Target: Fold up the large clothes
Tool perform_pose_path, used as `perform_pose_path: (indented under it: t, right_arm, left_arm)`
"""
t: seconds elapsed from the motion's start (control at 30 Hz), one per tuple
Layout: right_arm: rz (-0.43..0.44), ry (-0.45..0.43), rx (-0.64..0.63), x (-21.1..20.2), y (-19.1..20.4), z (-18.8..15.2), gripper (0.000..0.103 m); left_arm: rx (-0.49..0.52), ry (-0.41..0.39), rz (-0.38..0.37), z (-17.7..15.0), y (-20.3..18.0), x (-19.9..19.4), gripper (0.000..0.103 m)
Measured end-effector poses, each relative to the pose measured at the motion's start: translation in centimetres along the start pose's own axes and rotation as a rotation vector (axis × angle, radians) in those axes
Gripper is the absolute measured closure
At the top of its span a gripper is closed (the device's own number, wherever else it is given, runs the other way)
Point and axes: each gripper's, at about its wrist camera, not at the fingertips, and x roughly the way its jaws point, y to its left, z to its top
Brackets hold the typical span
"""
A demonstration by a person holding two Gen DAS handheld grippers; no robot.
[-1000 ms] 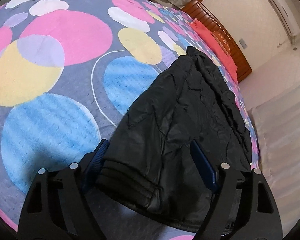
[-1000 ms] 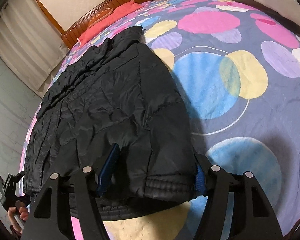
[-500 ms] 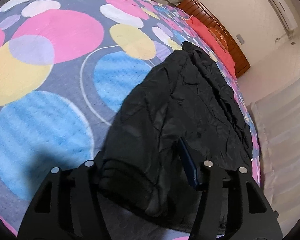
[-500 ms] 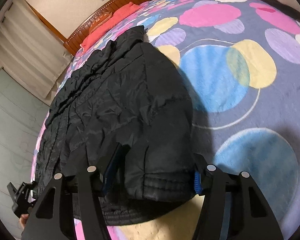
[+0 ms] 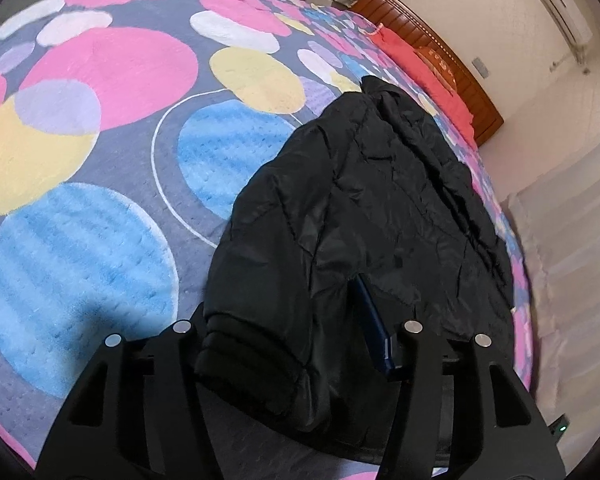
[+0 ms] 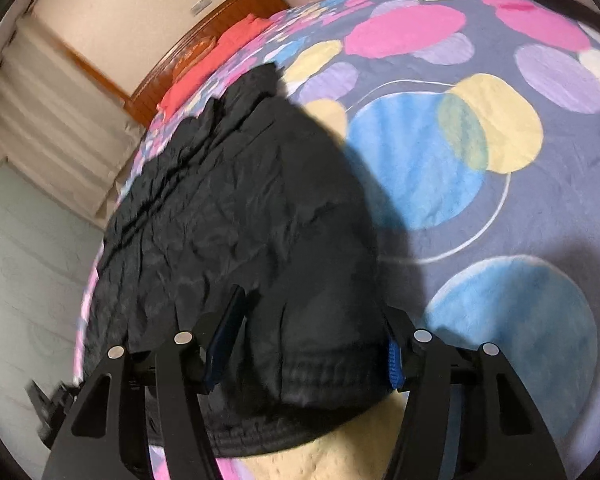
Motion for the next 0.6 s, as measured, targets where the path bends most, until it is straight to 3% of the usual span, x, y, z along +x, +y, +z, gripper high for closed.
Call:
perform_pose_path:
  t: [0.13,0.37,0.6]
  right_arm:
    - [0.054,0.017,0.095,-1.0,-2.1,-0.3,0.044]
    - [0.054,0.047,0.076,-2.4,-1.4,-2.6,0.042]
    - [0.076,0.033,0.089,-1.7,-1.1,-2.0,0.039]
  left_arm:
    - [0.005,0.003,-0.015,-0.1,0.6,-0.3,0.048]
    - [0.029,0.010,-0.004,-0.7,0.1,-0.7,0.048]
    - [-0.021,0.019,-0.046,-0.4,0.9,-0.7,0.048]
